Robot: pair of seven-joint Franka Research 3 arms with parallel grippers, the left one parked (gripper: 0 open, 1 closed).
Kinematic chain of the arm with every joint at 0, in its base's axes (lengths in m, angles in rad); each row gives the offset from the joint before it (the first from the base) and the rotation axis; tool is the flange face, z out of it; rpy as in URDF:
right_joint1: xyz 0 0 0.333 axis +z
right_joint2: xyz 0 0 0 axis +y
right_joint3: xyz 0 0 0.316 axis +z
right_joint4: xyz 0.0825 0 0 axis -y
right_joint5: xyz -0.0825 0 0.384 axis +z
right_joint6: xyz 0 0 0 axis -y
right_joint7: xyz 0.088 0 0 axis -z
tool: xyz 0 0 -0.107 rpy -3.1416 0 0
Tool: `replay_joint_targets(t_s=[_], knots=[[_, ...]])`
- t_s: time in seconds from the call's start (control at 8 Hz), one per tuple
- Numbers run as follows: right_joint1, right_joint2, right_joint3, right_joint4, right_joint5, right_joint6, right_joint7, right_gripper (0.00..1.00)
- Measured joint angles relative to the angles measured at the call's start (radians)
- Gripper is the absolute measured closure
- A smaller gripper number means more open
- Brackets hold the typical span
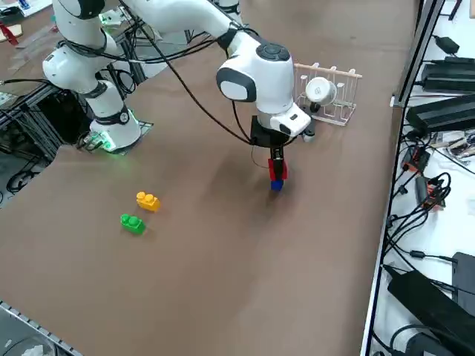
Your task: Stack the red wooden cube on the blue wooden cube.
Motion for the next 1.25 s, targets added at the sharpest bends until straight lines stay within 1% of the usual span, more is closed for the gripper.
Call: replay_joint_targets(t_s=[0.5, 0.75, 0.88, 1.12, 1.25], knots=[[0.0, 0.0, 0.0, 0.0, 0.0, 0.0, 0.0, 0.3], [0.0, 0.002, 0.0, 0.0, 0.0, 0.001, 0.0, 0.25], [0.0, 0.002, 0.0, 0.0, 0.0, 0.001, 0.0, 0.24], [0.0, 0.004, 0.0, 0.0, 0.0, 0.001, 0.0, 0.12], [-0.001, 0.007, 0.0, 0.0, 0.0, 0.002, 0.0, 0.09]])
